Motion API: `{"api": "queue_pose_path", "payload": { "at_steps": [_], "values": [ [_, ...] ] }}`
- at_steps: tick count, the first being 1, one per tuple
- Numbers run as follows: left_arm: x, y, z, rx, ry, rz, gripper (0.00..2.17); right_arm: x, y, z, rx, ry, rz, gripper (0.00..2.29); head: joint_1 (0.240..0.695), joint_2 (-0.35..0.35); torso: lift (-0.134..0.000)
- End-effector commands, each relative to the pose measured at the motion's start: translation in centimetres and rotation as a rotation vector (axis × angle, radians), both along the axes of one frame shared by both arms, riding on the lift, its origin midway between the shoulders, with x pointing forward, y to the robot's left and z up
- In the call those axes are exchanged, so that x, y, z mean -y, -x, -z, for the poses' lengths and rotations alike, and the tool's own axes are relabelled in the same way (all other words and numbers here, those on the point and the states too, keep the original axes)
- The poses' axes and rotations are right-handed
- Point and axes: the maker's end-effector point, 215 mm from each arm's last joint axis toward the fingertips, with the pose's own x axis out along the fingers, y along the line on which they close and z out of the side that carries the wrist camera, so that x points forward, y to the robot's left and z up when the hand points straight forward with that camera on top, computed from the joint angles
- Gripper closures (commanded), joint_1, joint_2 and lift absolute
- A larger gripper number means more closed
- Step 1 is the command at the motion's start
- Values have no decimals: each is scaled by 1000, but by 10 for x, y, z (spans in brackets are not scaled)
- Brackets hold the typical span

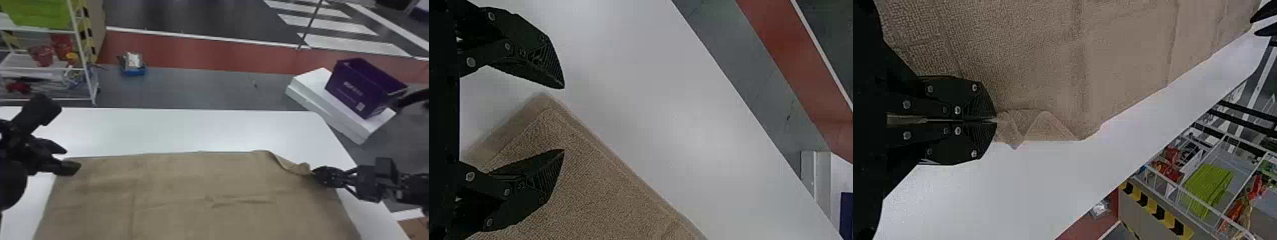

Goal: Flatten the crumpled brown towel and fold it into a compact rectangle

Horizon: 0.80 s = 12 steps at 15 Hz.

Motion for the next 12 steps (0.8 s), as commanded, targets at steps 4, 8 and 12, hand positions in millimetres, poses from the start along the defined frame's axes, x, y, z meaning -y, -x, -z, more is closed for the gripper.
{"api": "queue_pose_path", "payload": {
  "at_steps": [4, 8, 12],
  "values": [
    [3, -3, 8, -52, 5, 2, 812, -1, 1, 0, 2, 1, -4, 1099, 695, -247, -124],
    [0, -2, 10, -63, -1, -2, 1008, -1, 2, 1, 0, 1, -5, 1099, 695, -244, -124],
    [-4, 8, 12, -51, 3, -16, 1025, -5, 2, -6, 28, -1, -27, 1099, 695, -242, -124]
  ]
}}
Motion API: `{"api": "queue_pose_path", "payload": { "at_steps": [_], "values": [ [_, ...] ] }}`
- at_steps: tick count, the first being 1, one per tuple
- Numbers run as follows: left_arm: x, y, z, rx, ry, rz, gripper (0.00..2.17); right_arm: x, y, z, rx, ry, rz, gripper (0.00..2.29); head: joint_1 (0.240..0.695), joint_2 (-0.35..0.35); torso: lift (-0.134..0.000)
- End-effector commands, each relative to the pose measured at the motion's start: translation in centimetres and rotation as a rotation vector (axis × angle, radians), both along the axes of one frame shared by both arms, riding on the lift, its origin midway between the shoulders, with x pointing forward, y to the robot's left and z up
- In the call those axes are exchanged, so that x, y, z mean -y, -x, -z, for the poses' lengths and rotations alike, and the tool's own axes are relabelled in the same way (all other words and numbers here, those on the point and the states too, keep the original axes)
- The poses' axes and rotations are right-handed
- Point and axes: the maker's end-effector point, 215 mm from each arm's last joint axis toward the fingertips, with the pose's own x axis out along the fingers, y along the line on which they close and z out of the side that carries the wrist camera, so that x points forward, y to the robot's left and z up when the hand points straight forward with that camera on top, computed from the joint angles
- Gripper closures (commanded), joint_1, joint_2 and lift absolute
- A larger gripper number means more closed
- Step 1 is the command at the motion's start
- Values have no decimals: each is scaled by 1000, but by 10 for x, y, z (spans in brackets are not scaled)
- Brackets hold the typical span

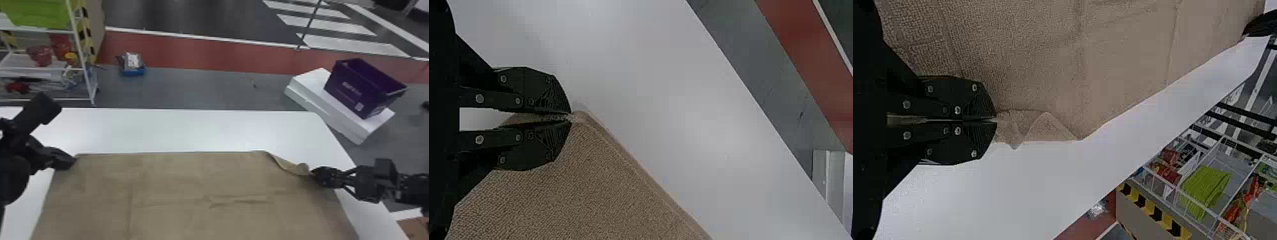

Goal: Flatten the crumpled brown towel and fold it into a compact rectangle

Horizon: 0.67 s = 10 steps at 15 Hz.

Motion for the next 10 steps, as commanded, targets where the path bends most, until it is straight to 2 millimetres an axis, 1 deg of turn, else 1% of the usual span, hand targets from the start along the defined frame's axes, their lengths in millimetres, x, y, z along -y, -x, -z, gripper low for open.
{"api": "queue_pose_path", "payload": {
  "at_steps": [1, 2, 4, 5, 7, 8, 10],
  "values": [
    [-2, 6, -10, 35, 6, -11, 1025, -4, 3, -8, 33, 1, -31, 1099, 695, -241, -124],
    [-7, 12, -14, 50, 13, -21, 1025, -7, 7, -10, 46, 2, -51, 1099, 695, -239, -124],
    [-11, 23, -24, 85, 31, -30, 1025, -4, 17, -15, 49, 20, -83, 1099, 695, -231, -124],
    [-17, 32, -25, 93, 49, -46, 1025, -5, 24, -16, 46, 27, -105, 1099, 695, -230, -124],
    [-24, 44, -34, 121, 75, -61, 1025, 0, 35, -17, 34, 42, -126, 1099, 695, -230, -124],
    [-29, 51, -34, 128, 77, -68, 1025, 5, 38, -18, 26, 50, -127, 1099, 695, -230, -124],
    [-29, 57, -40, 145, 97, -67, 1025, 19, 40, -26, 34, 63, -109, 1099, 695, -235, -124]
  ]
}}
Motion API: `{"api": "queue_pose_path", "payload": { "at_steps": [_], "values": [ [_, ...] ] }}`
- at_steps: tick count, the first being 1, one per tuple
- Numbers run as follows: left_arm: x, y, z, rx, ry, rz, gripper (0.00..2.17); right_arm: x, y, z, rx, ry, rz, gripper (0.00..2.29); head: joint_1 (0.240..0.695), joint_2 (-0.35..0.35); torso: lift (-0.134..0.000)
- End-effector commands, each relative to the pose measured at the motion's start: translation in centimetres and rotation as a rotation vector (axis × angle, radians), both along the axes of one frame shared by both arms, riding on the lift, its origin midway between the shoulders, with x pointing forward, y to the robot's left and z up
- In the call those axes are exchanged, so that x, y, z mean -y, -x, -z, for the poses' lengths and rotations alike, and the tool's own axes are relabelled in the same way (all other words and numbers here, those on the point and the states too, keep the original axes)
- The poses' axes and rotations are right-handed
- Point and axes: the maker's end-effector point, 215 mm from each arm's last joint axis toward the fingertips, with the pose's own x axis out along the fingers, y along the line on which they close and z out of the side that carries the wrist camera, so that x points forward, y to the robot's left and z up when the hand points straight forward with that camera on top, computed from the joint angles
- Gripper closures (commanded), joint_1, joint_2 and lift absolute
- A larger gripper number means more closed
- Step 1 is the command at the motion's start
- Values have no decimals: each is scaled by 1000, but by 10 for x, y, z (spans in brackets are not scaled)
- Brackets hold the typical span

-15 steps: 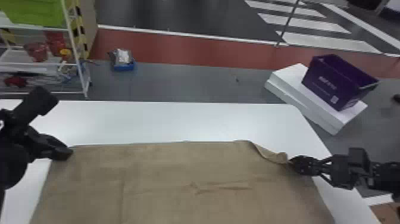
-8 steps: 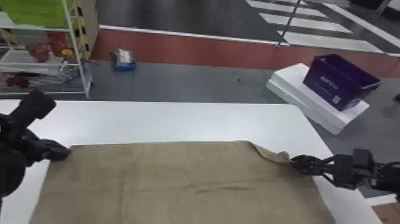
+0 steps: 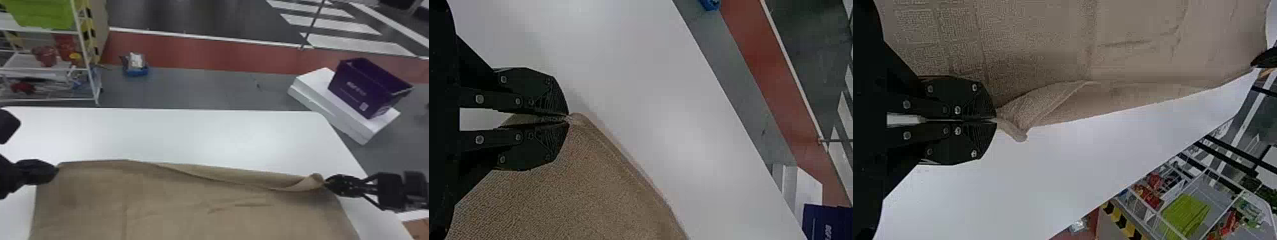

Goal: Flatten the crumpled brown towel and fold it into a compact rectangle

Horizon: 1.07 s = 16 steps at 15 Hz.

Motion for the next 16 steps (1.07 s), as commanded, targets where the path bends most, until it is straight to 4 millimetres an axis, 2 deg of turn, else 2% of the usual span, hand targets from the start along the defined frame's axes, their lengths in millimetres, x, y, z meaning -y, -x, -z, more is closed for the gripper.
{"api": "queue_pose_path", "payload": {
  "at_steps": [1, 4, 6, 10, 12, 16],
  "values": [
    [-7, 10, -5, 26, 12, -3, 1025, 16, 6, -9, 3, 9, 18, 1099, 695, -240, -124],
    [-17, 26, -8, 49, 33, -5, 1025, 23, 23, -15, -6, 23, -8, 1099, 695, -255, -124],
    [-23, 32, -15, 67, 46, -13, 1025, 27, 25, -18, -13, 28, -10, 1099, 695, -262, -124],
    [-32, 58, -20, 96, 26, 10, 1025, 24, 41, -17, -53, 39, -51, 1099, 695, -262, -124],
    [-35, 56, -25, 121, 8, 20, 1025, 28, 40, -19, -57, 41, -42, 1099, 695, -262, -124],
    [-32, 24, -32, 155, 25, 12, 1025, 36, 21, -35, -29, 1, 22, 1099, 695, -260, -124]
  ]
}}
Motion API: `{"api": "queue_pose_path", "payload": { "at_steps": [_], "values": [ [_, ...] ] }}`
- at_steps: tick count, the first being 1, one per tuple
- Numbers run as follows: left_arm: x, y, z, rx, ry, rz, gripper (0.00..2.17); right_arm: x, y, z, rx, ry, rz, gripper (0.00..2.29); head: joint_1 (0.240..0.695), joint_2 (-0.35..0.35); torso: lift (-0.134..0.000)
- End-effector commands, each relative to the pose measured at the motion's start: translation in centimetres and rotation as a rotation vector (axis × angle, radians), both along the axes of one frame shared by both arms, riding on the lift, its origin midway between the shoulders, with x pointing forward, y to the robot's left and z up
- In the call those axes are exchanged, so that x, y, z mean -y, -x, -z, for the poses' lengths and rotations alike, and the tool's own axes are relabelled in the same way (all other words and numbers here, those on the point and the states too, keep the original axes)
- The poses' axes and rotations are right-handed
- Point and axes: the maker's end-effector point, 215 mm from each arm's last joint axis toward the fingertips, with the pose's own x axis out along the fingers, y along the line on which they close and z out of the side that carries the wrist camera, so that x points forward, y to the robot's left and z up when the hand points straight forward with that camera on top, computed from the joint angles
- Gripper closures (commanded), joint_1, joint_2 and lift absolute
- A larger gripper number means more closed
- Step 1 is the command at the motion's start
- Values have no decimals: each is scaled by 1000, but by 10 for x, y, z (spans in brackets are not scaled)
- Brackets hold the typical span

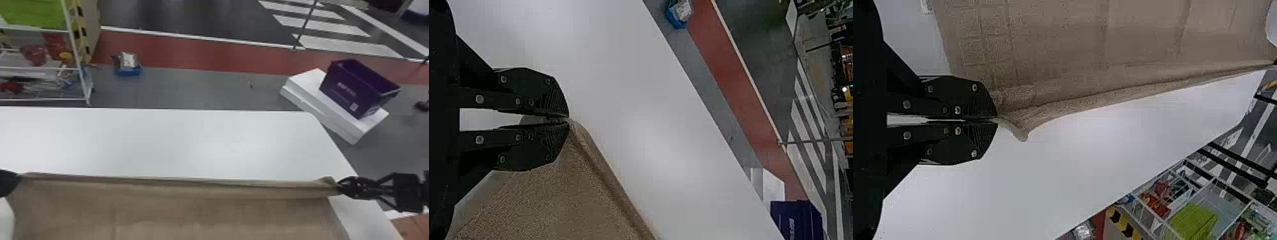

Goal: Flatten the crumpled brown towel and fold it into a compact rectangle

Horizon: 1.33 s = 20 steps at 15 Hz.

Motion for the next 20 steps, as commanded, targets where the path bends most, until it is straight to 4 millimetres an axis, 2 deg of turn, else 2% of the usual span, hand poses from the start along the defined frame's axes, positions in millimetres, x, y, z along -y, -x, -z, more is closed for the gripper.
{"api": "queue_pose_path", "payload": {
  "at_steps": [1, 4, 8, 9, 12, 15, 20],
  "values": [
    [4, -21, -5, 21, 10, -4, 1025, 3, -8, -9, 18, -29, 30, 1099, 695, -259, -124],
    [13, -53, -12, 45, 17, -5, 1021, 9, -27, -22, 58, -63, 91, 1099, 695, -256, -124],
    [41, -83, -19, 66, 6, 21, 1025, 10, -42, -34, 84, -80, 114, 1099, 695, -263, -124],
    [50, -83, -19, 59, 11, 34, 1025, 6, -42, -33, 81, -81, 105, 1099, 695, -266, -124],
    [59, -73, -10, 24, 5, 69, 1018, 2, -28, -20, 49, -71, 81, 1099, 695, -284, -124],
    [76, -69, -1, 6, -20, 103, 593, 0, -26, -17, 48, -71, 75, 1099, 695, -299, -124],
    [117, -82, 16, -12, -98, 170, 562, -6, -25, -13, 42, -73, 62, 1099, 695, -327, -124]
  ]
}}
